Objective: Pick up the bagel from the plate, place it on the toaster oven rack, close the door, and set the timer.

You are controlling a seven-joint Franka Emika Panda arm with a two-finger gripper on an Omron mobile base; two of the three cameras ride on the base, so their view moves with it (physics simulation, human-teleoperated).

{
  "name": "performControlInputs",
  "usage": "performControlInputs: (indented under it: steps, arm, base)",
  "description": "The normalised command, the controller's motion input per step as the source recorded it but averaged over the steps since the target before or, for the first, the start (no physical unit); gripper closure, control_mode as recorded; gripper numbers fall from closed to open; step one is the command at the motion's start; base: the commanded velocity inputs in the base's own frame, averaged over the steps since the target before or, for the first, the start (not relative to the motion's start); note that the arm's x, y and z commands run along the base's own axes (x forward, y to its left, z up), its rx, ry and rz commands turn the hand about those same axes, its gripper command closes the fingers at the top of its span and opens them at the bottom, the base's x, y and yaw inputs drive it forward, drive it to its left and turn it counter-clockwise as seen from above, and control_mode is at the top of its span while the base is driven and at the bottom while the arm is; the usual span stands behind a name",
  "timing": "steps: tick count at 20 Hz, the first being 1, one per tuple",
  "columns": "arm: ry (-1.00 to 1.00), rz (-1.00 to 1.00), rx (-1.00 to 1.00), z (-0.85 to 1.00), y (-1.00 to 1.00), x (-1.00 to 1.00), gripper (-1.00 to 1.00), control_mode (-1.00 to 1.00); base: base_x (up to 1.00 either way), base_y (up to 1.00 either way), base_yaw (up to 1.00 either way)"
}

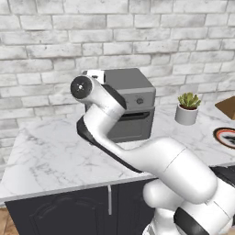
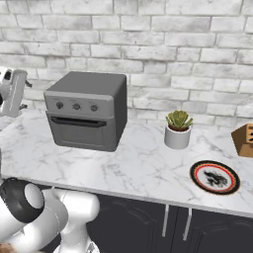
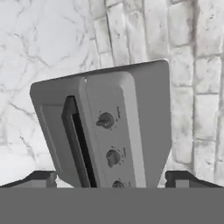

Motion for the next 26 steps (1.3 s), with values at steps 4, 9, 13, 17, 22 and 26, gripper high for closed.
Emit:
performControlInputs:
  steps: [4,9,13,17,22,26]
  arm:
    - [0.01,-0.43,0.27,-0.29,0.09,0.0,-1.0,-1.0]
    - [-0.04,-0.4,0.2,-0.57,0.0,0.0,-1.0,-1.0]
    - [-0.15,-0.28,0.18,-0.44,-0.1,0.06,-1.0,-1.0]
    - [-0.18,-0.11,0.12,-0.21,-0.05,0.31,-1.0,-1.0]
    - [-0.2,-0.01,0.04,-0.07,-0.05,0.32,-1.0,-1.0]
    - [-0.16,-0.02,0.01,-0.15,-0.13,0.12,-1.0,-1.0]
  base:
    - [0.0,0.0,0.0]
    - [0.0,0.0,0.0]
    - [0.0,0.0,0.0]
    - [0.0,0.0,0.0]
    - [0.0,0.0,0.0]
    - [0.0,0.0,0.0]
